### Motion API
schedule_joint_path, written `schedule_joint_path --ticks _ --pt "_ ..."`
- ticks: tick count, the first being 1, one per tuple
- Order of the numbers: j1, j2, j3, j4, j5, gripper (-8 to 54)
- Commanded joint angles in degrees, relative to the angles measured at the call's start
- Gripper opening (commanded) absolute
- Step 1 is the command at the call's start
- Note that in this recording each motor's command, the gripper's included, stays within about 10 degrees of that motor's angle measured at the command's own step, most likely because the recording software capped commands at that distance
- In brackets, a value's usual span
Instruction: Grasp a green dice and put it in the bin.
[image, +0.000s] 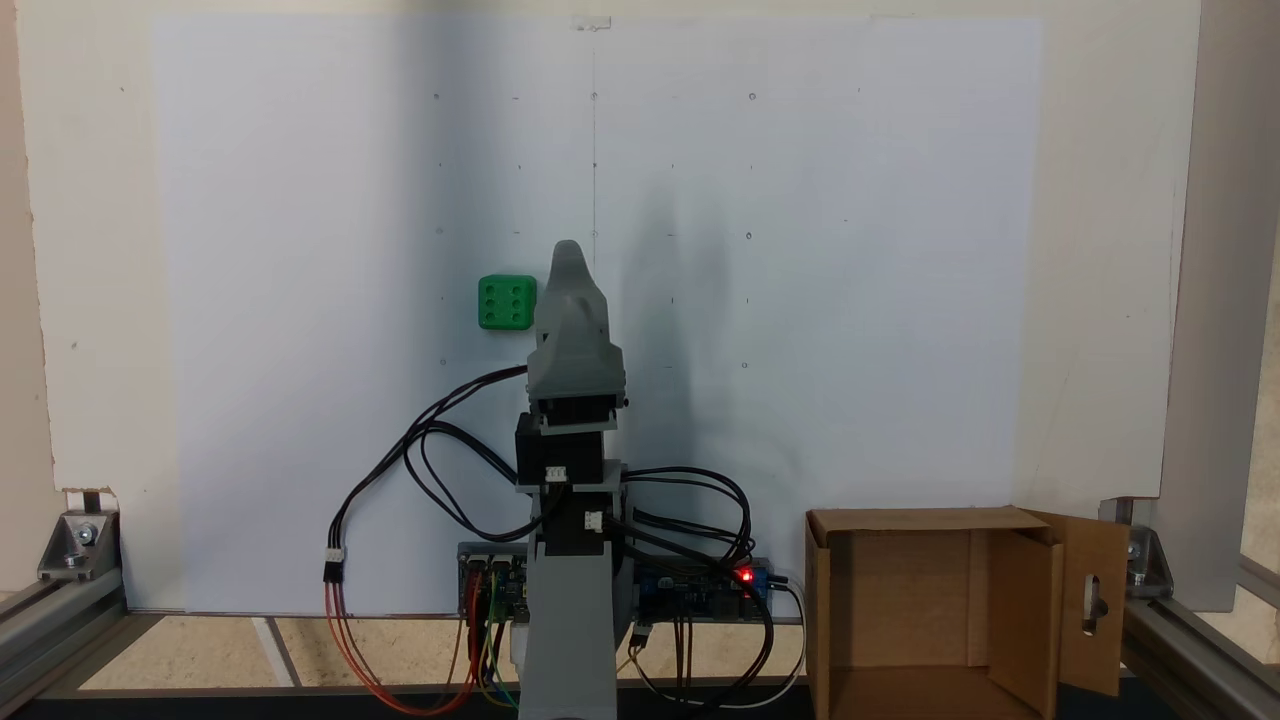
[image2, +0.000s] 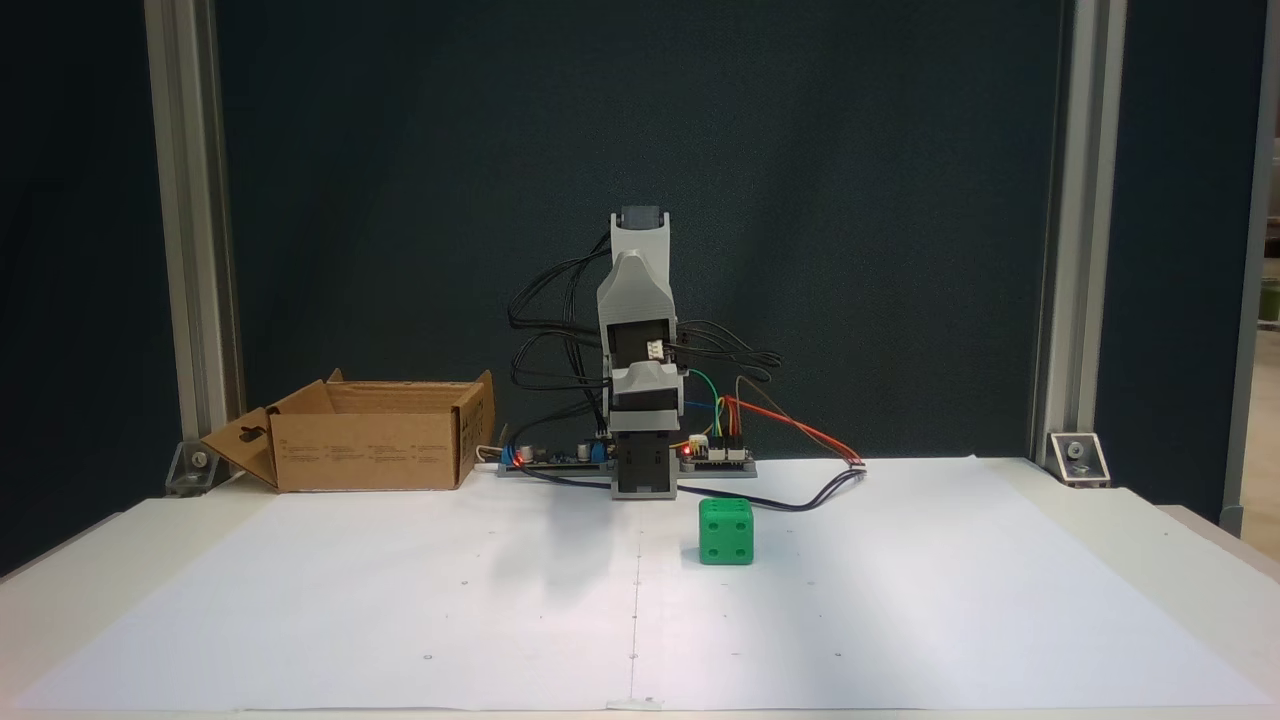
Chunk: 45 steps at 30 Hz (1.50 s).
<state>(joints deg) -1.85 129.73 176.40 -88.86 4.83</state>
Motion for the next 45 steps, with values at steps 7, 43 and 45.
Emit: schedule_joint_path --ticks 7,43,45 --pt "12.92 5.80 2.72 4.83 -0.79 44.6" --pt "12.83 5.80 2.72 4.57 -0.70 44.6" --pt "12.83 5.89 2.72 4.22 -0.62 44.6"
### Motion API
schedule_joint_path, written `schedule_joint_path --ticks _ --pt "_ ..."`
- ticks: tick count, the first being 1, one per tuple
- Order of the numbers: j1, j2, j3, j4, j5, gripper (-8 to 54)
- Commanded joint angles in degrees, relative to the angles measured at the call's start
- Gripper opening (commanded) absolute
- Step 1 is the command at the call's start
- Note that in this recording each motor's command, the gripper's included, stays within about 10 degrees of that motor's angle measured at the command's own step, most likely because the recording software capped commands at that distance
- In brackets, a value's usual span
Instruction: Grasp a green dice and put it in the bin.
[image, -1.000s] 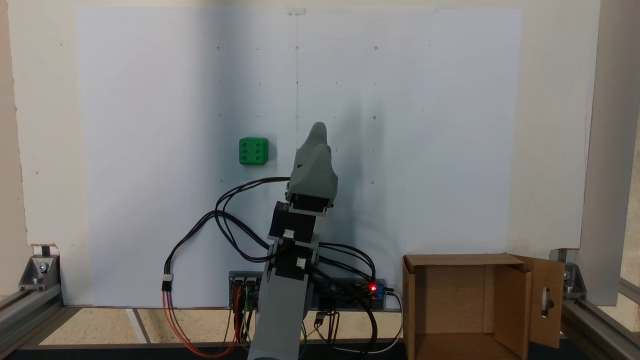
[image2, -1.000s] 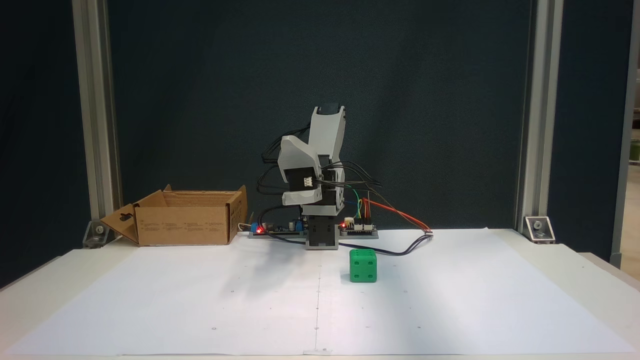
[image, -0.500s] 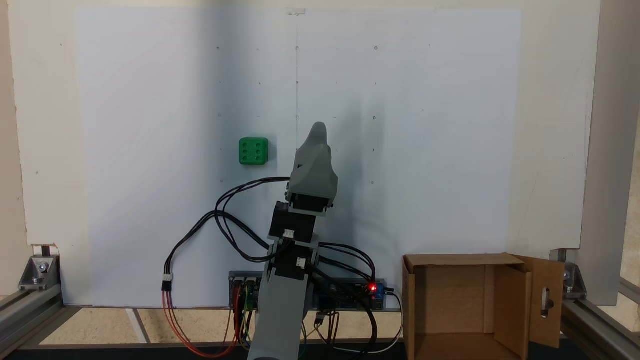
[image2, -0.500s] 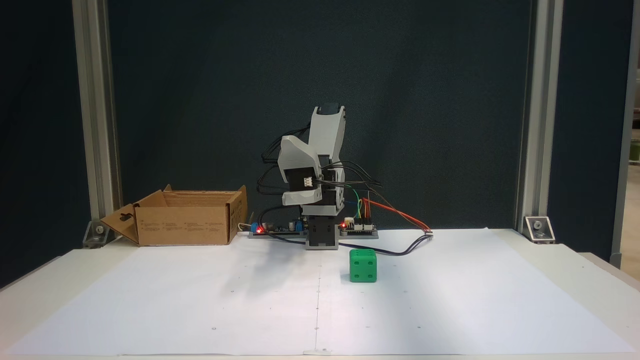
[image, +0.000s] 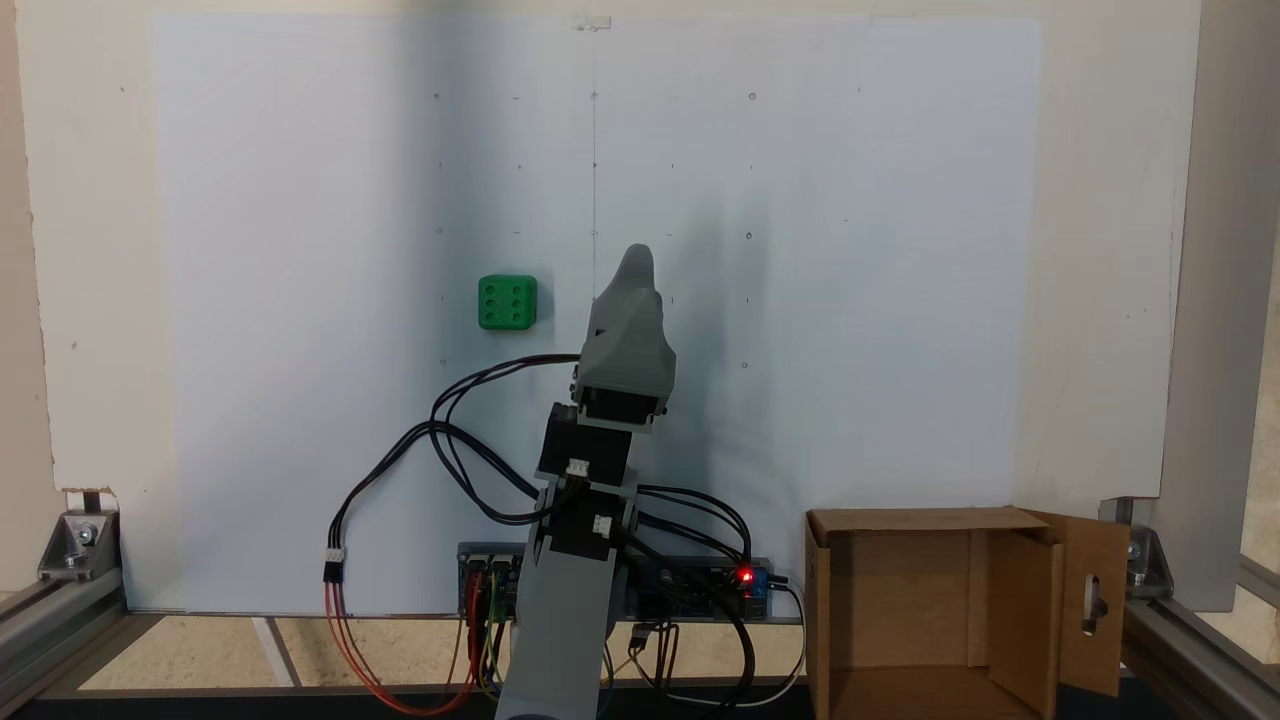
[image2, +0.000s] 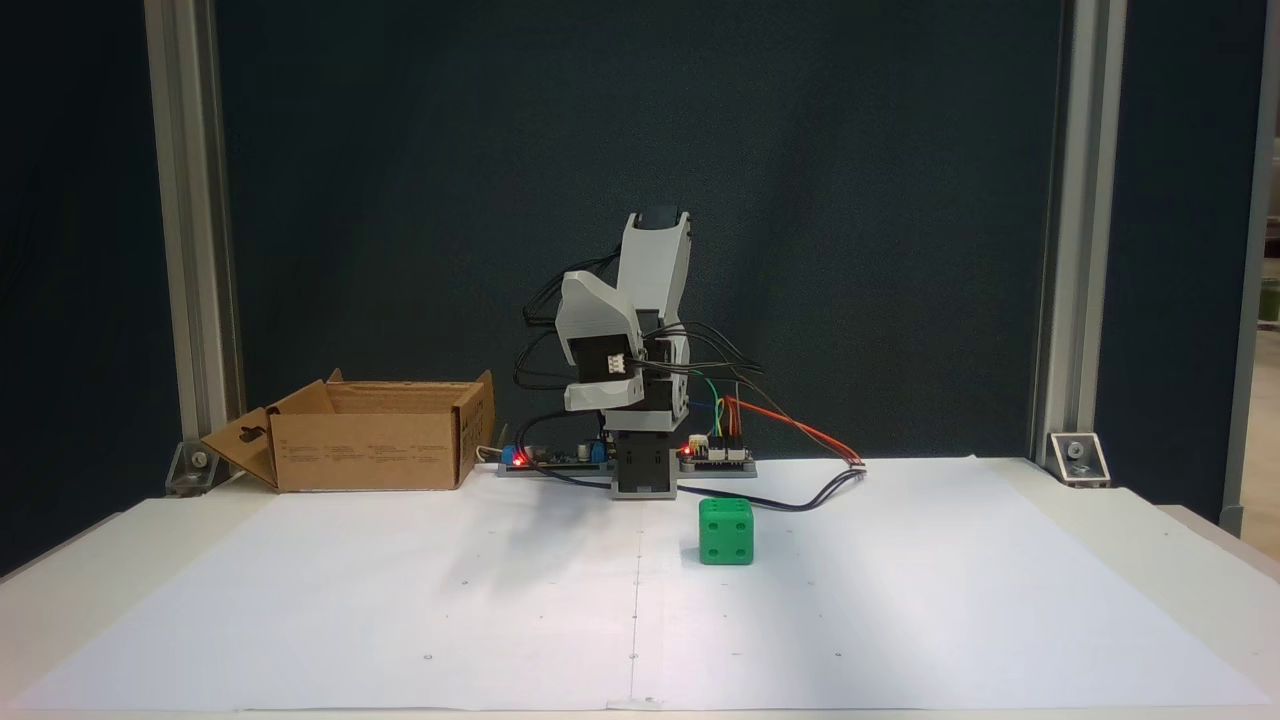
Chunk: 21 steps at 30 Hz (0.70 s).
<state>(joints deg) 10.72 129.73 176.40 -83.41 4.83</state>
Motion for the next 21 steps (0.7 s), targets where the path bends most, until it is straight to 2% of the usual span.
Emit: schedule_joint_path --ticks 1,21 --pt "0.26 5.89 2.72 -1.49 -0.62 44.6" --pt "0.26 5.89 2.72 -2.55 -0.70 44.6"
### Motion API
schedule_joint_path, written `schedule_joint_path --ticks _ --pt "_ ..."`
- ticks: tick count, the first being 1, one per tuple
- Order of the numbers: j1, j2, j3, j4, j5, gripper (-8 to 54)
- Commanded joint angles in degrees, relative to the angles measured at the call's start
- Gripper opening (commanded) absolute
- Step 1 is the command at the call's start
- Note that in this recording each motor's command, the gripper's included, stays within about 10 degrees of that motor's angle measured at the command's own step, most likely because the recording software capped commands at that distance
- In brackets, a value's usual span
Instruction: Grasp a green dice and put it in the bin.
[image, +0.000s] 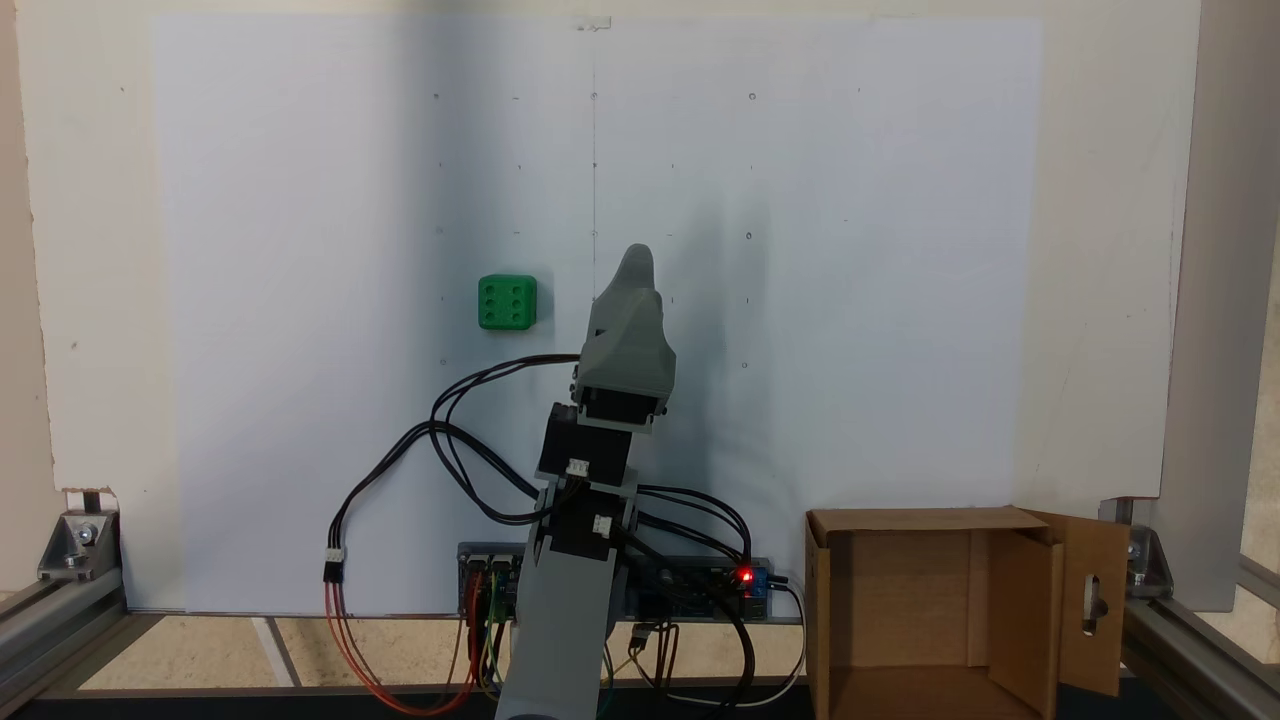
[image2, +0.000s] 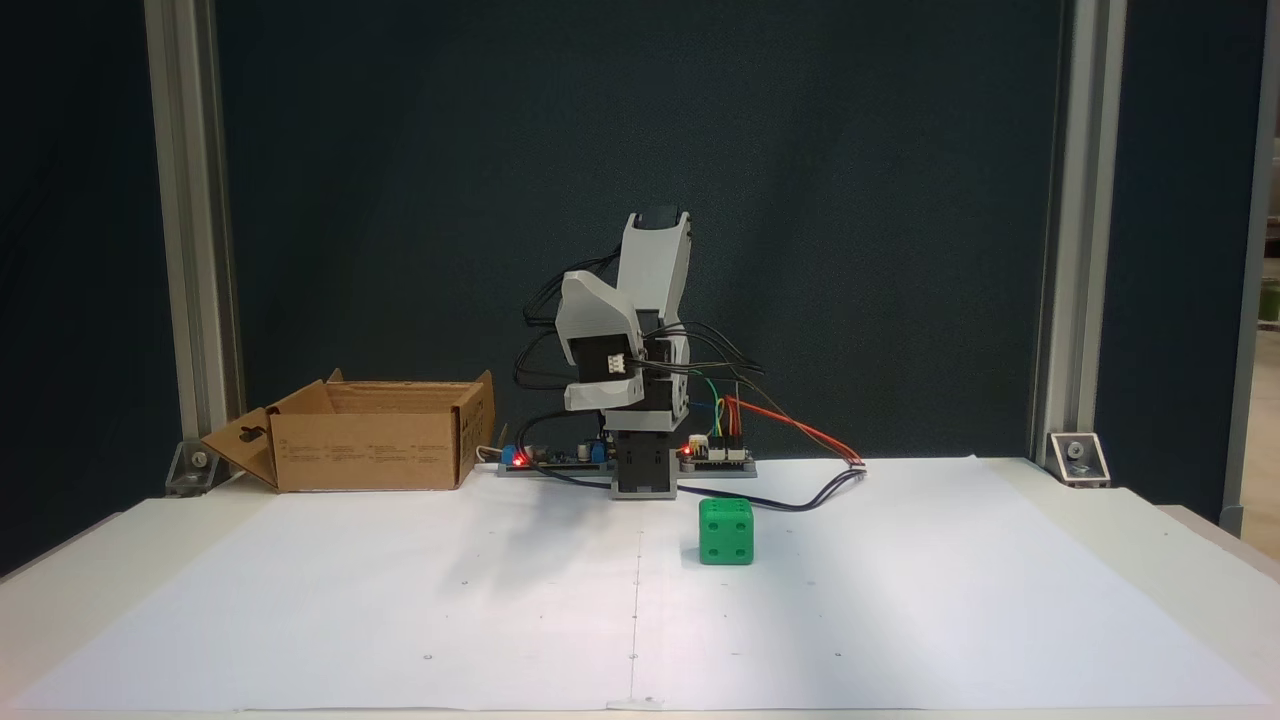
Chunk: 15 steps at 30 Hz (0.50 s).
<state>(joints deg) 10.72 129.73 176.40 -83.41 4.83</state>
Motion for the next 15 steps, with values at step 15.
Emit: schedule_joint_path --ticks 15 --pt "-1.49 5.71 2.72 0.62 -1.14 43.7"
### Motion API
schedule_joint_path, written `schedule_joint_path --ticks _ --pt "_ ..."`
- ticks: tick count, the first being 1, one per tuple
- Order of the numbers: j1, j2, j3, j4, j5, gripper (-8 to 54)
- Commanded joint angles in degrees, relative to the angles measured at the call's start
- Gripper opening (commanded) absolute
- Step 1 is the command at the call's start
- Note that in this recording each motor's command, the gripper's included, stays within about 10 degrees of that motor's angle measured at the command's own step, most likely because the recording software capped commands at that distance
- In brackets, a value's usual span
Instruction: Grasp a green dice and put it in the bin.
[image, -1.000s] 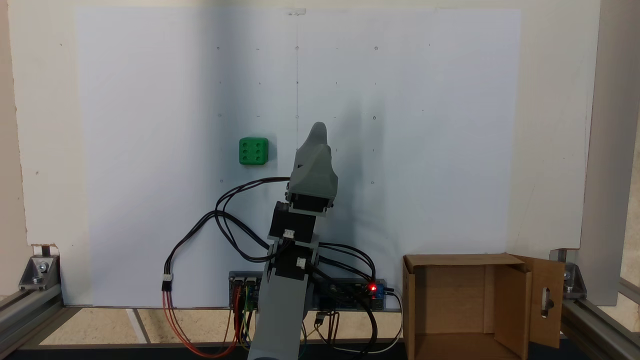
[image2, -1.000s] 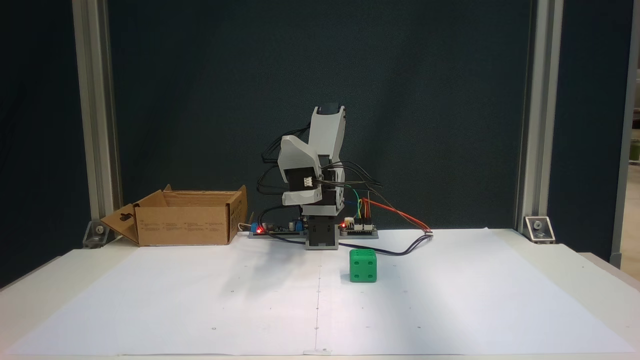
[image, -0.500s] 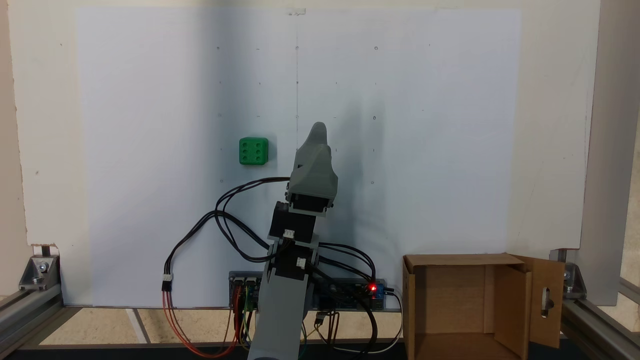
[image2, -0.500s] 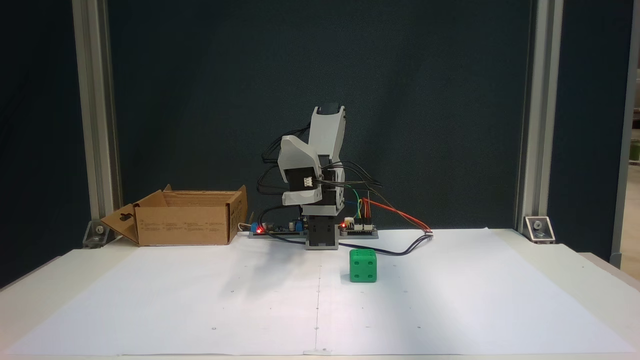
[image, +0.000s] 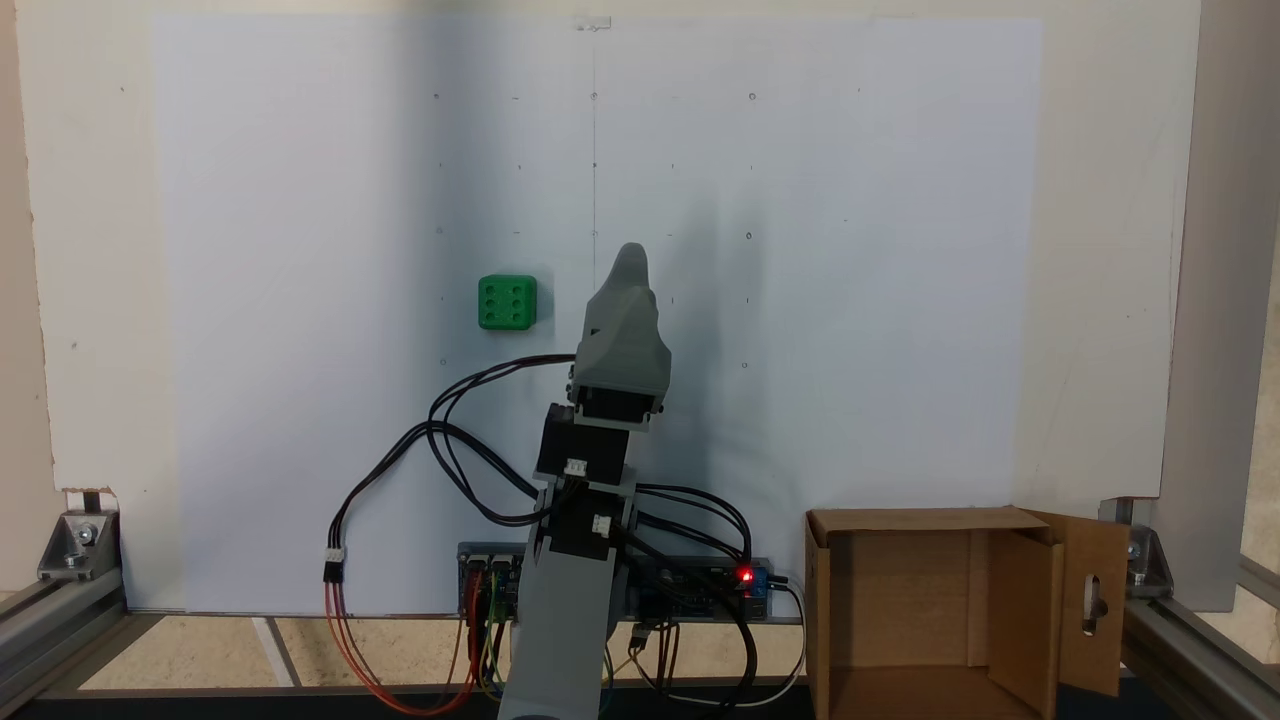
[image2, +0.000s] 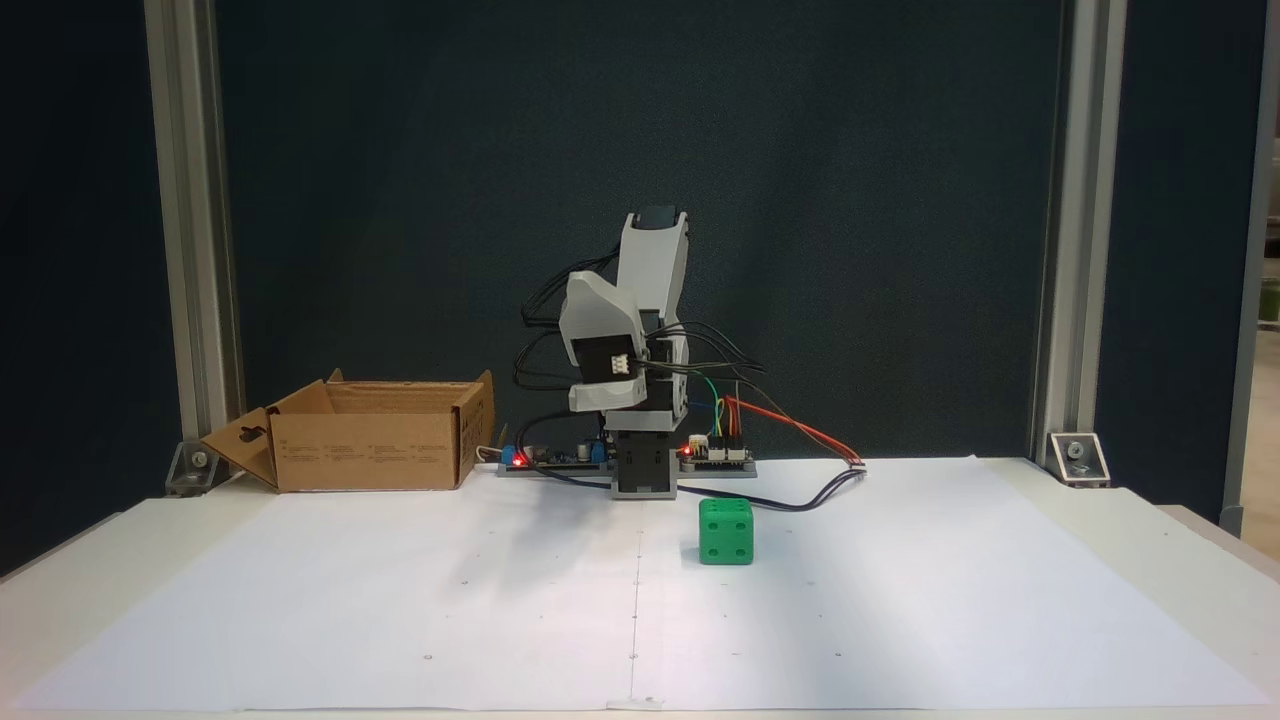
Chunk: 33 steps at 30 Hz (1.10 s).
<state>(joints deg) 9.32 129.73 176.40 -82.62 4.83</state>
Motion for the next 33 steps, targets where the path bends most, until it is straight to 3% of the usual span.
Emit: schedule_joint_path --ticks 1,17,33 --pt "-0.09 5.71 2.37 0.88 -1.14 43.2" --pt "-5.36 5.80 -38.58 63.09 -3.25 43.2" --pt "-18.63 3.60 -61.79 123.29 2.46 43.0"
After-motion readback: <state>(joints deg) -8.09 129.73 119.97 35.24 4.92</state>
